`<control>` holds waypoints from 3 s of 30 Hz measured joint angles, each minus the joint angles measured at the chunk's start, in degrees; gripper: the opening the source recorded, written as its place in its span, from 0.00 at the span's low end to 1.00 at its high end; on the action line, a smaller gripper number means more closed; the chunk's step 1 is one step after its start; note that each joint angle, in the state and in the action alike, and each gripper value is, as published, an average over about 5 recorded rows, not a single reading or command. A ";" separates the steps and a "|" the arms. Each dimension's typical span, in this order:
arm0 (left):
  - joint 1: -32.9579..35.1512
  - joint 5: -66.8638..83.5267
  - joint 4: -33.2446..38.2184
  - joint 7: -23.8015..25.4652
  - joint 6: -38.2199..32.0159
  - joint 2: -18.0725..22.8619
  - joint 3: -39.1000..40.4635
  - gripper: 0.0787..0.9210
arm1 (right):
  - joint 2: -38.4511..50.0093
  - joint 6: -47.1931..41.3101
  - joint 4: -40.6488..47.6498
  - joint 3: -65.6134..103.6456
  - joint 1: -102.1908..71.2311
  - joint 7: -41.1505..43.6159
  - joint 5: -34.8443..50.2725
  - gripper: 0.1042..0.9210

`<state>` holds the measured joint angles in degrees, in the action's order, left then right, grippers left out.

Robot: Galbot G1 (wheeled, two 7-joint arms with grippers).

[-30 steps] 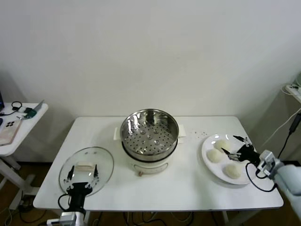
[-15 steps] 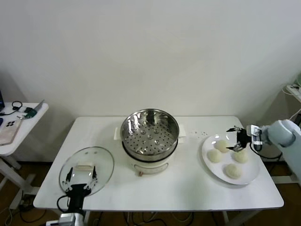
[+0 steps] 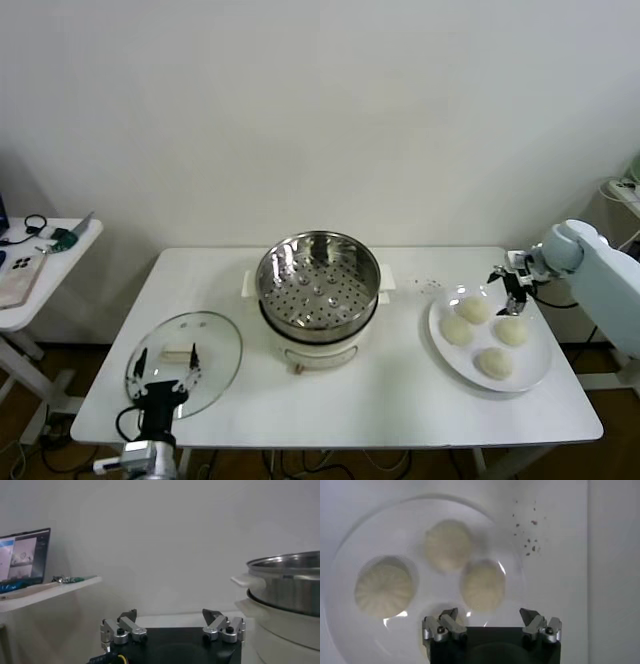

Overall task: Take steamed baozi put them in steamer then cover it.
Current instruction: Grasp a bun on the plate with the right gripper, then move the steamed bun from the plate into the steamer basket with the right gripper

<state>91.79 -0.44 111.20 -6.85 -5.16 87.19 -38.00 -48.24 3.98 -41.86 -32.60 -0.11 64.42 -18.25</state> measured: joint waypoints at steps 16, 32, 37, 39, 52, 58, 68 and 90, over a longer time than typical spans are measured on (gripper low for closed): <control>-1.25 0.17 -0.66 -0.88 0.97 -0.22 -0.60 0.88 | -7.51 2.60 10.00 1.11 0.16 0.14 -3.74 0.88; -1.36 0.18 -0.94 -1.54 1.09 -0.22 -0.83 0.88 | -11.57 5.10 15.94 4.78 0.31 0.41 -9.15 0.83; -1.25 0.23 -0.95 -1.65 1.06 -0.22 -0.91 0.88 | -11.89 5.65 16.36 5.50 0.33 0.47 -10.01 0.79; -1.24 0.27 -0.93 -1.69 1.05 -0.22 -0.96 0.88 | -11.87 5.83 16.37 5.59 0.39 0.55 -10.19 0.78; -0.46 0.96 -0.13 -1.89 1.05 -0.29 -1.64 0.88 | -8.92 6.50 10.26 0.72 4.35 2.32 -6.25 0.77; 0.12 1.53 0.24 -1.90 1.05 -0.44 -1.93 0.88 | -7.66 7.39 3.96 -7.65 11.66 3.58 -0.90 0.77; 0.61 2.62 0.32 -1.77 1.11 -0.66 -1.66 0.88 | -9.50 10.05 -8.16 -24.03 27.58 4.64 8.90 0.77; 0.53 5.67 1.40 -1.74 2.27 -1.84 -0.84 0.88 | -27.16 19.80 -19.58 -34.87 32.28 3.89 3.57 0.78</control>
<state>92.31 5.23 112.60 -8.60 -2.89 85.35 -38.84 -75.40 23.78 -61.44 -67.47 32.16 68.30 -14.69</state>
